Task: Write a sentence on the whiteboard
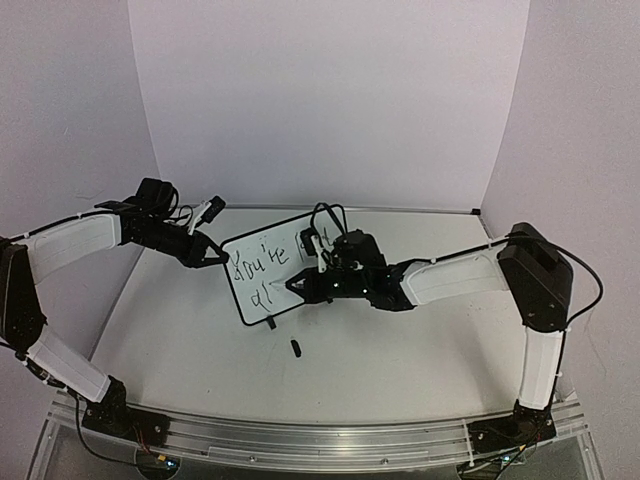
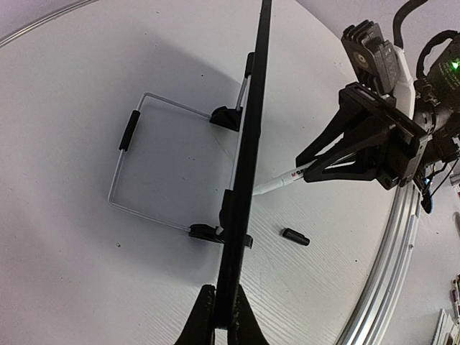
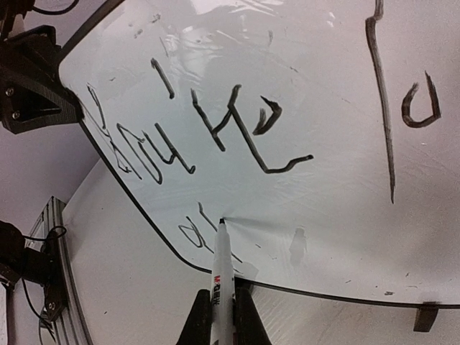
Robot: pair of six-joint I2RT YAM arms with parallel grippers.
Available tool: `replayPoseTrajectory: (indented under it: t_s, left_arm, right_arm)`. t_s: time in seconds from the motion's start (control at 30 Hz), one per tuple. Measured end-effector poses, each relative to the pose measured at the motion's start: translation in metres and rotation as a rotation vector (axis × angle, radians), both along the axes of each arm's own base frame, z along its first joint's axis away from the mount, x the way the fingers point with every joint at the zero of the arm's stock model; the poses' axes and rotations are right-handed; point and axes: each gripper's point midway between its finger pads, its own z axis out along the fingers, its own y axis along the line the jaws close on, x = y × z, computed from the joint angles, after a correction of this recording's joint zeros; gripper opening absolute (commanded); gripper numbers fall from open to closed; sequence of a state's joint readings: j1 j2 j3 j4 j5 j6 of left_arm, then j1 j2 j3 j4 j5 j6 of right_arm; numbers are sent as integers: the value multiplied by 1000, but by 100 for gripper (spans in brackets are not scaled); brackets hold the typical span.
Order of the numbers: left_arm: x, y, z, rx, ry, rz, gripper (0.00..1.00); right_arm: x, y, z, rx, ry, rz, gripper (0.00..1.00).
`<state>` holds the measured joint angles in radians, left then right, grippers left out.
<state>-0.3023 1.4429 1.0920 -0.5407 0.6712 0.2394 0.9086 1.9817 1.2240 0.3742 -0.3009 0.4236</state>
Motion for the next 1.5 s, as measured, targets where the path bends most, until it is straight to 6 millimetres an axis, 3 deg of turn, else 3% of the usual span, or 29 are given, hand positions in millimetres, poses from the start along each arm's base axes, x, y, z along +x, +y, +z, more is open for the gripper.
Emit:
replayPoseTrajectory:
  t_s: [0.57,1.5]
  left_arm:
    - [0,0,0,0,0,0,0]
    - [0,0,0,0,0,0,0]
  right_arm:
    - [-4,-10,-27,-41,48,-12,0]
    - [4,-15,-16,-35,27,-34,0]
